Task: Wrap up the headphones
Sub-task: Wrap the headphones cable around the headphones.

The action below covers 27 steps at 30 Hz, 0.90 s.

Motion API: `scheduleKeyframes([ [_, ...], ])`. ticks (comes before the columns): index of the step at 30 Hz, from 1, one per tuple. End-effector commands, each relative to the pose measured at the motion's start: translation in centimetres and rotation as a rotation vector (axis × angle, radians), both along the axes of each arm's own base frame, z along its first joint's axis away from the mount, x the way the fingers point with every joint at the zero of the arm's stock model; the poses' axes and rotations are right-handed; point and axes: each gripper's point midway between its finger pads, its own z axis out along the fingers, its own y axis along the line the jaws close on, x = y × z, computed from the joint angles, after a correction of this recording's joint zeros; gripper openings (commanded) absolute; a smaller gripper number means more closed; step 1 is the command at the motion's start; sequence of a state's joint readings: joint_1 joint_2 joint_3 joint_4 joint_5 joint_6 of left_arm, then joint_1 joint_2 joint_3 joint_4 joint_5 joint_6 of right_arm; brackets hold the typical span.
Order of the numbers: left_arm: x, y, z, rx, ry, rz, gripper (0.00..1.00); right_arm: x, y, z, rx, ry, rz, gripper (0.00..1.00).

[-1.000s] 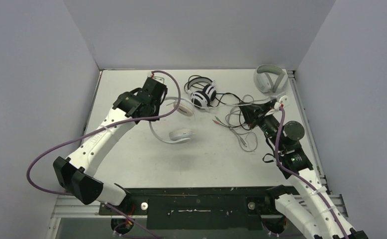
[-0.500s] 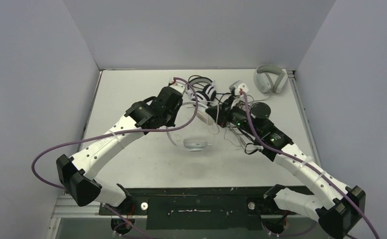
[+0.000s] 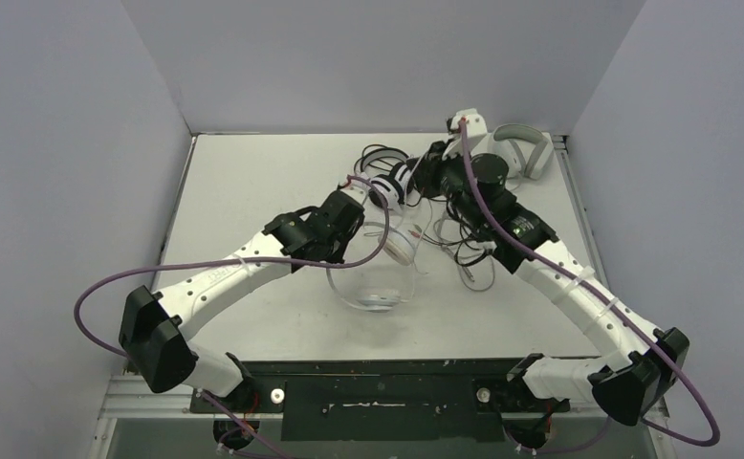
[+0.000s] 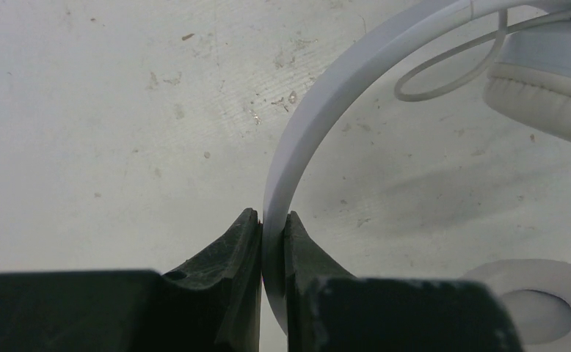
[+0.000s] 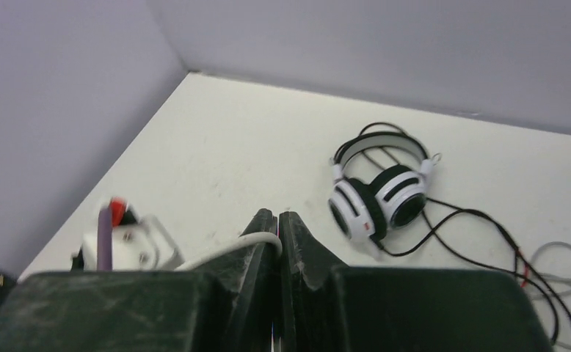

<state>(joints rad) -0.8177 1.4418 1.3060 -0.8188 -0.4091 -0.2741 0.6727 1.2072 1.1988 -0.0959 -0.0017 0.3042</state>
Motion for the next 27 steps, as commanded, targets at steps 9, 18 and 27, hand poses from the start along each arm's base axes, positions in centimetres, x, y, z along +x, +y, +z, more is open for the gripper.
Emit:
scheduleKeyframes([
  [9,-0.4,-2.7,-1.9,-0.142,-0.050,0.035,0.00,4.3,-2.9,4.6,-0.032,0.041,-0.149,0.00],
  [18,2.3,-4.0,-0.2,-0.195,-0.065,0.151,0.00,0.2,-0.6,0.7,-0.066,0.158,-0.016,0.00],
  [27,5.5,1.0,-1.5,-0.343,-0.019,0.376,0.00,-3.3,-5.5,1.3,-0.100,0.159,-0.065,0.00],
])
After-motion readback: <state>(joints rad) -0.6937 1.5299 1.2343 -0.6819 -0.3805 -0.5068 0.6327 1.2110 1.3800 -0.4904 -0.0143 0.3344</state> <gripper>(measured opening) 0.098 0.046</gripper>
